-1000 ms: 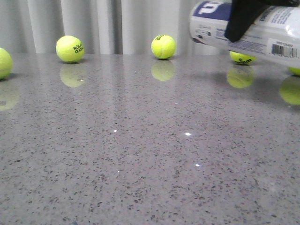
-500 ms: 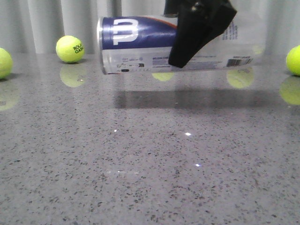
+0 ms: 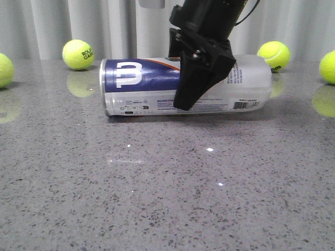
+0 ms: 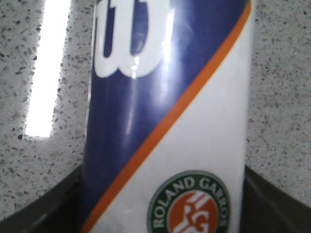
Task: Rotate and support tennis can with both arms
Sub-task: 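Carry the can toward the left arm and lower it onto the table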
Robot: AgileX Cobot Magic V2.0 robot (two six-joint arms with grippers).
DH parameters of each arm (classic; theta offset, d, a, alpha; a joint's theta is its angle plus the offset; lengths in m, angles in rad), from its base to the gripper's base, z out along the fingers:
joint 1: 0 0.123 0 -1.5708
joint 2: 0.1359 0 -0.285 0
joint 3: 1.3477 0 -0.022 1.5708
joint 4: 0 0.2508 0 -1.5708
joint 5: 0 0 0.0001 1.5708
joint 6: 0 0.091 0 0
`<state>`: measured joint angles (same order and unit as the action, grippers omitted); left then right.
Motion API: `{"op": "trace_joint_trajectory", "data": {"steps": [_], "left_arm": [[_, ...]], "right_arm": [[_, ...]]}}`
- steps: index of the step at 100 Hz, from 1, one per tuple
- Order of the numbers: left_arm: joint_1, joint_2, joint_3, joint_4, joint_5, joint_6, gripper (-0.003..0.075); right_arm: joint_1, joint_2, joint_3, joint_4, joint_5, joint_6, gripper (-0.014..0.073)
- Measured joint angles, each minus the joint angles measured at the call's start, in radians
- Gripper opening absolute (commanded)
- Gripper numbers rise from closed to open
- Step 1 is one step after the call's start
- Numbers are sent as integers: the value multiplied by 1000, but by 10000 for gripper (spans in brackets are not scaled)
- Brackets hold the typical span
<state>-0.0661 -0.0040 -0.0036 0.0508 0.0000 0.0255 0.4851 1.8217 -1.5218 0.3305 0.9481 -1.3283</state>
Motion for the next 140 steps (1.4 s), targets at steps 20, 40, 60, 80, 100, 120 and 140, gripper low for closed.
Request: {"op": "trace_joint_trajectory", "data": {"steps": [20, 40, 60, 80, 100, 120, 140], "left_arm": [[0, 0, 0, 0, 0, 0, -21], [0, 0, 0, 0, 0, 0, -21], [0, 0, 0, 0, 0, 0, -21], [0, 0, 0, 0, 0, 0, -21], [0, 0, 0, 0, 0, 0, -21], [0, 0, 0, 0, 0, 0, -21], [0, 0, 0, 0, 0, 0, -21]], "right_arm": [[0, 0, 0, 0, 0, 0, 558], [0, 4, 0, 0, -2, 0, 655], [0, 4, 0, 0, -2, 15, 655], [0, 4, 0, 0, -2, 19, 655], [0, 4, 0, 0, -2, 19, 655], [0, 4, 0, 0, -2, 19, 655], [0, -5, 0, 0, -2, 19, 655]]}}
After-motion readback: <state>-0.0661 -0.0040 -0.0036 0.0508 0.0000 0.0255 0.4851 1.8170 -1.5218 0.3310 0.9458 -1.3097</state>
